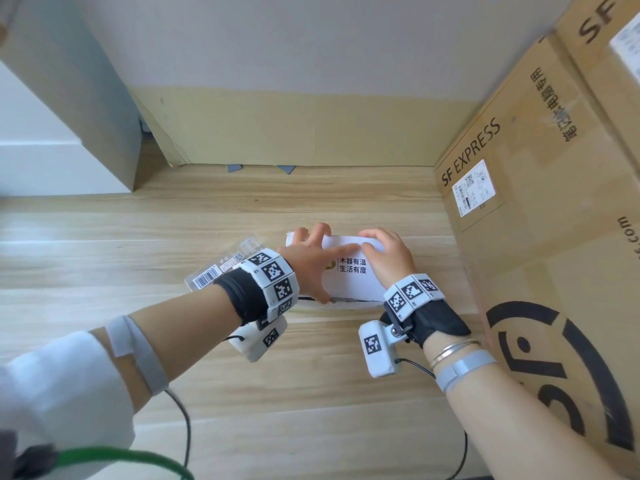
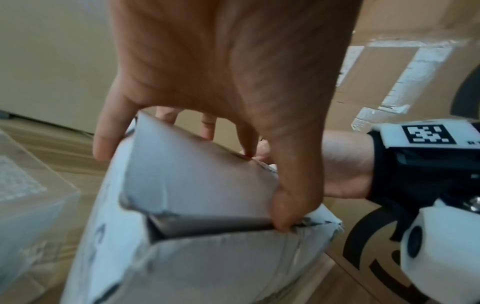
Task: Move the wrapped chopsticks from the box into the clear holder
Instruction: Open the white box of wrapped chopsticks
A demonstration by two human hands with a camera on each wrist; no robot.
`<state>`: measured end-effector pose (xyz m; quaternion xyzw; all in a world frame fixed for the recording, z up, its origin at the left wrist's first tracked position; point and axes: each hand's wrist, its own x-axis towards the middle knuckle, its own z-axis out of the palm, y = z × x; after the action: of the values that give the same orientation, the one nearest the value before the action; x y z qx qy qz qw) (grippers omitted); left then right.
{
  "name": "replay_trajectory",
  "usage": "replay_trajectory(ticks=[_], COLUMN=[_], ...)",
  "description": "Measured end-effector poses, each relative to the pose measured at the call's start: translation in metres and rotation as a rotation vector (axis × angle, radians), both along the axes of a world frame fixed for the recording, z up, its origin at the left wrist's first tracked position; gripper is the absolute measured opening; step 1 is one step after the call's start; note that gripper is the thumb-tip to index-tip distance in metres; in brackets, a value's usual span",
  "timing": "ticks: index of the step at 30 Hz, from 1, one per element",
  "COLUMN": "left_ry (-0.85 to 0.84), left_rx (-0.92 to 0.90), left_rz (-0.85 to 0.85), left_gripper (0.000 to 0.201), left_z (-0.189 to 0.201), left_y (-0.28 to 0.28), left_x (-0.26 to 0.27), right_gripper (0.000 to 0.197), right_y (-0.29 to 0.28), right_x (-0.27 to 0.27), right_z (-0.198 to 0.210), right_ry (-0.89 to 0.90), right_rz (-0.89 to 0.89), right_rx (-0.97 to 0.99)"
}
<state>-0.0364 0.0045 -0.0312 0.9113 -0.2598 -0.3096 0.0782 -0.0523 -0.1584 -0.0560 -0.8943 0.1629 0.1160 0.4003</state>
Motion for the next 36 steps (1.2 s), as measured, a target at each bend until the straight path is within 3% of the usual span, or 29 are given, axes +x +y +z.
replay_trajectory(ticks=[5, 9, 14, 20, 23, 26, 29, 31, 33, 36], left_ry=[-0.028, -0.008, -0.050, -0.081, 0.003, 0.112, 0.019, -0.135, -0.287, -0.370], left_rx=[-0.030, 0.071, 0.154, 0.142, 0.086, -0.081, -0.173, -0.239, -0.313, -0.357], left_rz=[0.003, -0.105, -0.114, -0.144, -0.119, -0.042, 0.135, 0.283, 0.378, 0.434], left_gripper=[0.071, 0.082, 0.103, 0.101, 0.089, 0.060, 0.036, 0.032, 0.041, 0.079], left_z=[0.009, 0.006, -0.004, 0.002, 0.017, 0.033, 0.045, 0.046, 0.040, 0.026], left_y=[0.003, 0.003, -0.005, -0.005, -0.004, 0.000, 0.005, 0.010, 0.014, 0.020], left_x=[0.009, 0.006, -0.009, -0.009, 0.001, 0.019, 0.037, 0.048, 0.053, 0.050], right_gripper=[0.027, 0.029, 0.030, 0.031, 0.035, 0.046, 0.041, 0.042, 0.042, 0.038], right_y=[-0.007, -0.006, -0.002, -0.001, -0.010, -0.023, -0.024, -0.022, -0.018, -0.013], right_x=[-0.005, -0.007, -0.006, -0.004, 0.000, 0.001, 0.003, 0.003, 0.002, 0.001], right_z=[0.002, 0.002, 0.000, 0.006, 0.017, 0.025, 0.021, 0.013, 0.009, 0.001], right_ry=[0.039, 0.078, 0.083, 0.060, 0.085, 0.144, 0.161, 0.190, 0.177, 0.154], right_rz=[-0.027, -0.010, -0.020, -0.037, -0.009, -0.080, -0.165, -0.238, -0.207, -0.191], right_rx=[0.087, 0.067, 0.051, 0.081, 0.145, 0.377, 0.381, 0.347, 0.314, 0.271])
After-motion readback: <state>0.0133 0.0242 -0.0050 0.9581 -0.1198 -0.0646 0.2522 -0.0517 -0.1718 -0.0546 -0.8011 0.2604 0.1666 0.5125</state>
